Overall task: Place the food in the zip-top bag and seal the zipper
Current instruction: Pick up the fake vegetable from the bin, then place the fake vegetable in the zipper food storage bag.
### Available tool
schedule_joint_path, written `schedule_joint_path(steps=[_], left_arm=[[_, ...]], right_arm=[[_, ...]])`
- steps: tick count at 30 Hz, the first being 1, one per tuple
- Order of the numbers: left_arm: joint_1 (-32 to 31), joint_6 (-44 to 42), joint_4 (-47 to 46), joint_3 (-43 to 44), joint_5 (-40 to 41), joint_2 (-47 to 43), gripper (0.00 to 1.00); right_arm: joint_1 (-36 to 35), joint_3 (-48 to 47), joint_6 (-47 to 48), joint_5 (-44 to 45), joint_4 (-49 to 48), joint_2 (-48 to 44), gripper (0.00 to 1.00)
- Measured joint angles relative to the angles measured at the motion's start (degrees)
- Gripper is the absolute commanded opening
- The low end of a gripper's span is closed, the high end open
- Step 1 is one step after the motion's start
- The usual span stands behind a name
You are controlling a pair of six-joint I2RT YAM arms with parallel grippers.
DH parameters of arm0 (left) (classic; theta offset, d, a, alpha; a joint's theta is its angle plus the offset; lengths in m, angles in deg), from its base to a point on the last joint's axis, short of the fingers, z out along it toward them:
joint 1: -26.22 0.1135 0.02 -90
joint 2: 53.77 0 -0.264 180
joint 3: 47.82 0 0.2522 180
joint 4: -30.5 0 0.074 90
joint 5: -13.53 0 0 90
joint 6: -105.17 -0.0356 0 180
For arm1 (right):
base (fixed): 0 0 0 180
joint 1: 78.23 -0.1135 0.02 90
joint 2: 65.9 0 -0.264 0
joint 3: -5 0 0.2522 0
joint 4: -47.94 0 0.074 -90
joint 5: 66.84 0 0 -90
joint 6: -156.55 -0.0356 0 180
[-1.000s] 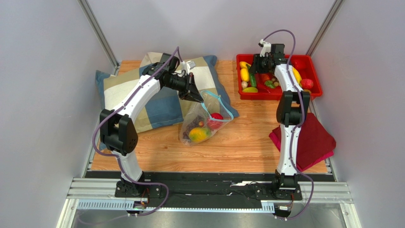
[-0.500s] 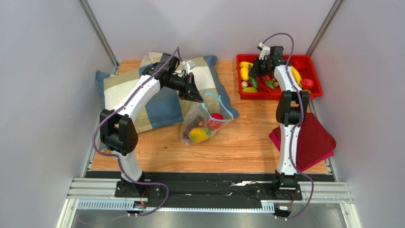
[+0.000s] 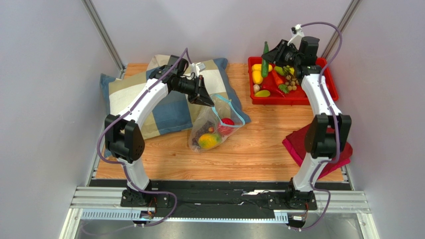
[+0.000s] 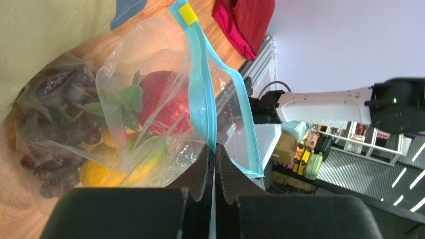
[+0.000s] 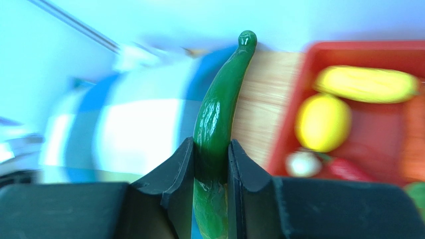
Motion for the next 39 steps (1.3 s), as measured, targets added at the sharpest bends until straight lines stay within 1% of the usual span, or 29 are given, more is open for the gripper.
schedule_joint_path(steps=[3,5,8,13,16,18,22,27,30,33,34,36,37,39], left_arm=[[0.00,0.37,-0.81,-0.22,-0.15,0.00,0.00],[0.02,0.76,-1.25,-0.46,-0.24,0.00,0.00],[0.02,1.07,-1.81,-0.76,-0.31,-0.02,0.00],[0.04,1.64,-3.10,-1.53,-0.48,-0.02,0.00],[0.07,2.45,-4.26,-2.56,-0.52,-0.04,0.00],[0.07,3.02,-5.16,-3.32,-0.55,-0.13,0.00],[0.07,3.96,-6.47,-4.61,-0.55,-0.68,0.00],[0.07,4.50,-7.65,-5.68,-0.55,-2.23,0.00],[0.07,4.79,-8.24,-6.23,-0.55,-2.99,0.00],[0.13,4.85,-8.61,-6.25,-0.55,-3.21,0.00],[0.17,4.85,-8.70,-6.25,-0.52,-3.26,0.00],[0.31,4.85,-8.83,-6.25,-0.50,-3.39,0.00],[0.42,4.83,-8.85,-6.25,-0.48,-3.50,0.00],[0.66,4.83,-8.83,-6.34,-0.50,-3.80,0.00]], right_arm=[[-2.86,3.93,-7.19,1.70,-3.04,-6.45,0.00],[-6.32,7.76,-11.08,2.84,-4.26,-10.23,0.00],[-11.85,17.22,-14.84,4.52,-6.71,-15.69,0.00],[-22.58,36.39,-16.44,11.50,-12.63,-24.17,0.00],[-27.54,43.43,-15.69,14.73,-15.98,-28.61,0.00],[-29.97,45.86,-14.95,16.06,-17.64,-31.06,0.00],[-32.11,46.97,-14.01,16.44,-19.41,-32.33,0.00],[-32.20,47.12,-13.22,15.74,-17.05,-30.80,0.00],[-32.15,47.15,-12.55,13.75,-15.80,-29.70,0.00],[-32.17,46.82,-11.23,9.31,-14.34,-28.37,0.04],[-32.20,46.38,-10.43,7.54,-13.46,-27.69,0.11],[-32.20,44.61,-8.02,4.00,-10.95,-25.97,0.17],[-32.20,43.67,-6.14,2.19,-9.44,-25.31,0.23],[-32.22,42.18,-2.03,-0.48,-6.49,-25.00,0.23]])
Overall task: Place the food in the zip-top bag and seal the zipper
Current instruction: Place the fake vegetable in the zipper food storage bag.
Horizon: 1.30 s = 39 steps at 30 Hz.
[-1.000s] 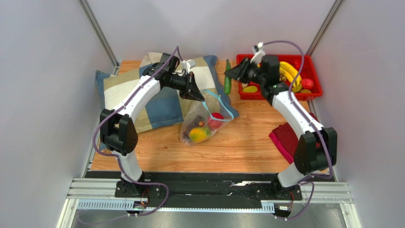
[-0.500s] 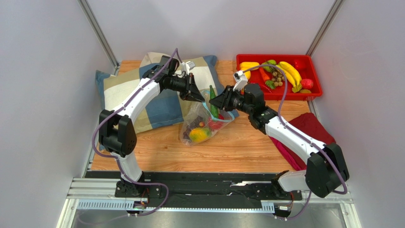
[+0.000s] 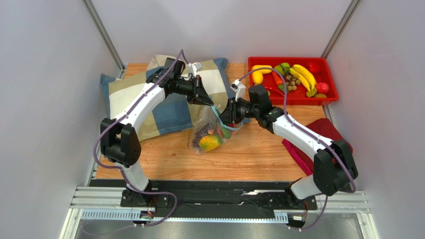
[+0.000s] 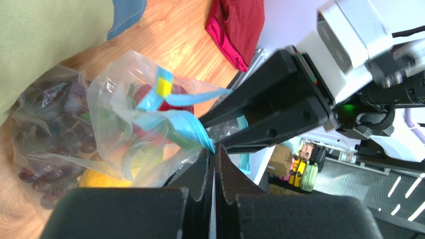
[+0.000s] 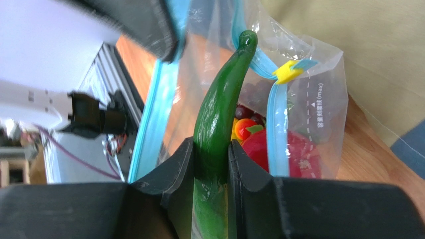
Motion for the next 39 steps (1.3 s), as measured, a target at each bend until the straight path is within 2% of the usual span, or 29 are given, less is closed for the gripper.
schedule_joint_path(steps=[3,4,6,7,8,10,16,21,26,28,29,30,31,36,39], left_arm=[[0.46,-0.02,0.09,-0.26,0.02,-0.61,0.00],[0.57,-0.04,0.09,-0.44,0.02,-0.85,0.00],[0.72,-0.07,0.13,-0.74,0.02,-1.31,0.00],[0.76,-0.07,0.13,-0.87,0.02,-1.53,0.00],[0.81,-0.09,0.13,-1.03,0.02,-1.73,0.00],[0.83,-0.28,0.15,-1.18,0.02,-2.03,0.00],[0.85,-1.62,0.70,-2.05,0.09,-3.30,0.00],[0.87,-3.13,1.25,-2.16,0.55,-4.57,0.00],[0.92,-4.00,1.97,-2.16,0.96,-4.74,0.00],[0.94,-4.15,2.14,-2.16,0.98,-4.76,0.00],[0.94,-4.22,2.19,-2.16,1.01,-4.76,0.00],[0.94,-4.42,2.29,-2.16,1.09,-4.79,0.00],[0.94,-4.63,2.49,-2.16,1.16,-4.81,0.00],[-0.46,-8.94,6.14,-1.73,2.40,-5.57,0.00],[-2.95,-13.88,10.10,-0.24,4.26,-6.67,0.00]], right_arm=[[0.00,-2.32,7.63,-3.08,5.27,-0.04,0.23],[0.00,-2.86,10.19,-3.69,6.95,-0.15,0.27],[0.00,-3.23,15.37,-4.59,10.43,-0.83,0.45],[0.00,-3.23,17.27,-4.81,11.93,-1.33,0.65],[-0.04,-3.21,19.39,-5.05,13.68,-2.01,0.70],[-0.11,-3.19,24.41,-5.55,17.33,-4.00,0.75],[1.38,-6.16,34.49,-7.17,27.06,-7.63,0.80],[8.20,-14.34,34.40,-6.69,32.28,-0.79,0.65],[12.04,-20.65,32.09,-7.78,38.29,9.70,0.64],[12.00,-20.50,31.39,-9.88,41.09,11.80,0.51],[11.87,-20.39,31.23,-10.91,41.92,12.22,0.42],[11.72,-20.33,30.77,-12.35,43.01,12.66,0.09],[11.65,-20.33,30.32,-13.51,43.56,12.74,0.00],[11.50,-20.44,27.82,-19.45,45.66,12.33,0.00],[11.54,-17.11,21.57,-22.49,42.56,7.23,0.00]])
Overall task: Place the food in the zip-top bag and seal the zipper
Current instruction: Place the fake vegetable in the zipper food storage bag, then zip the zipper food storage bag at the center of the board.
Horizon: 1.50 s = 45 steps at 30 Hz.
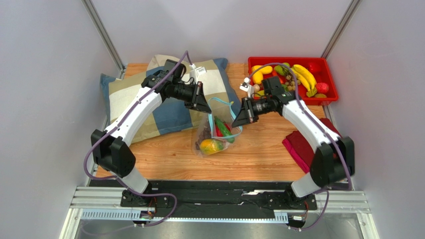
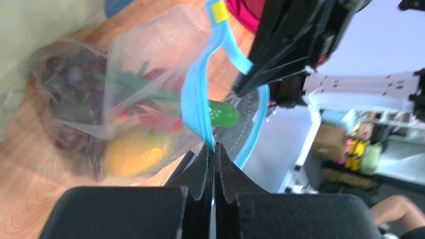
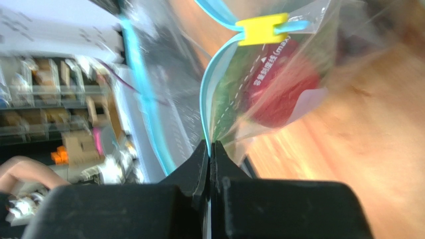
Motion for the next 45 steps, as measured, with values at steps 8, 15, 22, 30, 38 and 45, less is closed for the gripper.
schedule_joint_path(steps=[8,15,22,30,38,45], left_arm=[[-3.67,-11.39,5.60,3.21,2.45,-3.74,0.01],[-3.87,-16.28,9.35,9.07,2.25,2.16,0.16],[-3.82,-18.67,11.21,10.60,-0.17,6.82,0.32],[-3.87,-18.80,11.45,11.98,3.43,6.88,0.53],[-3.76,-24.00,15.54,13.99,6.56,6.12,0.78],[-1.84,-30.77,19.82,5.03,4.79,-0.02,0.99]], right_arm=[[-5.92,17.75,-25.79,8.96,-22.73,-28.98,0.00],[-11.37,12.98,-32.17,21.33,-27.32,-16.81,0.00],[-11.37,15.21,-38.58,28.41,-33.35,-12.22,0.00],[-11.39,19.47,-40.17,29.35,-41.51,-15.02,0.00],[-11.39,22.05,-39.54,29.53,-45.55,-18.49,0.00],[-11.39,23.28,-38.73,29.59,-46.56,-19.76,0.00]])
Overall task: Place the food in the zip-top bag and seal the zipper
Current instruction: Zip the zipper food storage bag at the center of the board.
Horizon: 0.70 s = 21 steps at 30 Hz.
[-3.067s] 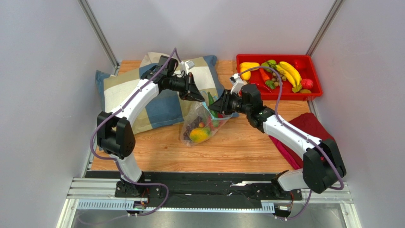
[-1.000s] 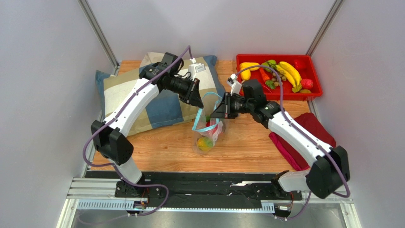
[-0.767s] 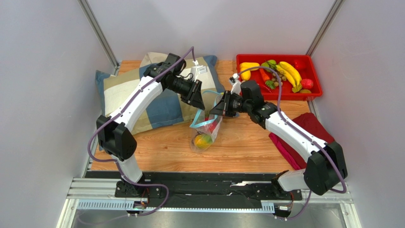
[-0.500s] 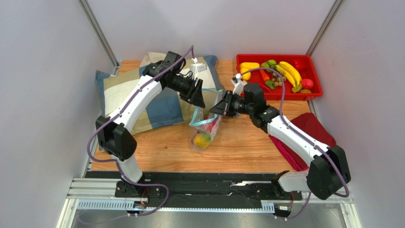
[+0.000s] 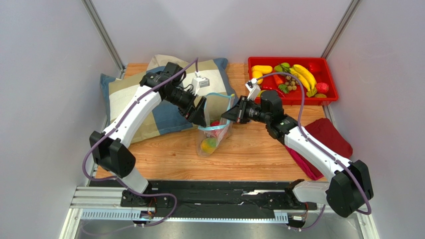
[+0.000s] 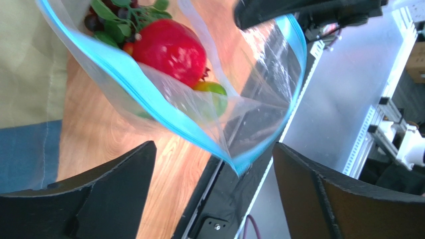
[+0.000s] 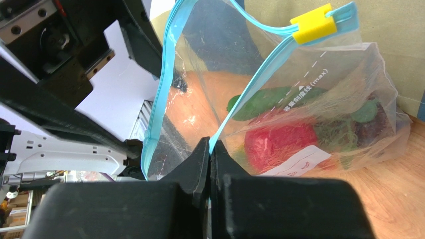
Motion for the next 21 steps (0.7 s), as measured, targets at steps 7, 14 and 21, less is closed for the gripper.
schedule_joint_path(steps=[7,14,21], left_arm=[[-0.13,-0.42,-2.56,-6.60,-5.64,-8.00,0.99],[-2.23,-1.40,-6.56,-7.39,-3.50,-9.16,0.84],[-3.06,-2.32,-8.00,-7.39,1.49,-8.70,0.34]], right_arm=[[-0.02,0.17,0.00,0.44,-1.09,0.02,0.00],[-0.04,0.17,0.00,0.44,-2.03,0.02,0.00],[-0.04,0.17,0.02,0.42,-2.25,0.02,0.00]])
